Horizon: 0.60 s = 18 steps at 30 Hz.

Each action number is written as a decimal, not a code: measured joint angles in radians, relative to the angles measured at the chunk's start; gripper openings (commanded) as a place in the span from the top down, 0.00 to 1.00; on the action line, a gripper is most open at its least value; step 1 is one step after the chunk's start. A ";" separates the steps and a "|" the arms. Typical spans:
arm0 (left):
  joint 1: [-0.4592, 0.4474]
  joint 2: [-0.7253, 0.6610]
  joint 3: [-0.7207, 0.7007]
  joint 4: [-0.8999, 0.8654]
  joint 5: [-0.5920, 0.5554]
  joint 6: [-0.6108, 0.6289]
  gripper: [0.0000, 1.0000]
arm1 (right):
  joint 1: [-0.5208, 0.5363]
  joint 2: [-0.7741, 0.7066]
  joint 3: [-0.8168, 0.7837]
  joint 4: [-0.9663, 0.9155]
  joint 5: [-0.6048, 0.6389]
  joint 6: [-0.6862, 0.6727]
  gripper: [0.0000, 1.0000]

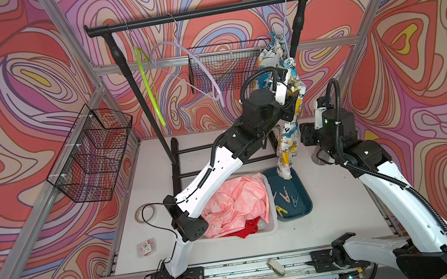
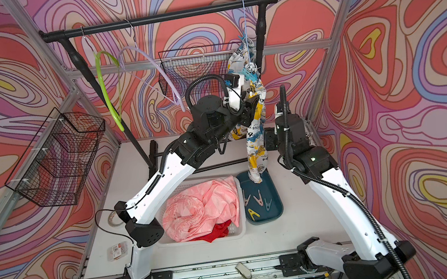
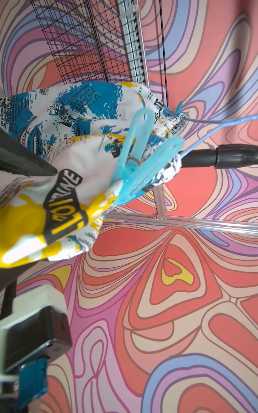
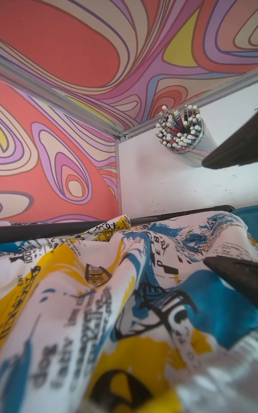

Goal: Remove the clothespins securing shorts to the hanger
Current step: Pick up the hanger from the clothesline.

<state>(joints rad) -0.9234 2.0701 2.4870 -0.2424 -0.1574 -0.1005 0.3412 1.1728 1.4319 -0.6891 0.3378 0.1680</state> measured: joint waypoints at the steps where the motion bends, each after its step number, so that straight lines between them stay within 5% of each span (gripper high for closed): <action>1: 0.000 0.000 0.000 0.007 -0.005 -0.008 0.44 | 0.000 -0.003 0.000 0.001 -0.006 0.002 0.36; 8: 0.000 0.000 0.000 0.028 -0.065 -0.058 0.42 | 0.000 -0.027 0.000 0.000 -0.034 0.011 0.36; 18: 0.000 0.070 0.114 0.031 -0.146 -0.037 0.69 | 0.000 -0.041 -0.011 0.000 -0.053 0.017 0.36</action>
<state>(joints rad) -0.9234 2.1403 2.6007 -0.2115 -0.3038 -0.1379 0.3412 1.1320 1.4208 -0.6891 0.2848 0.1848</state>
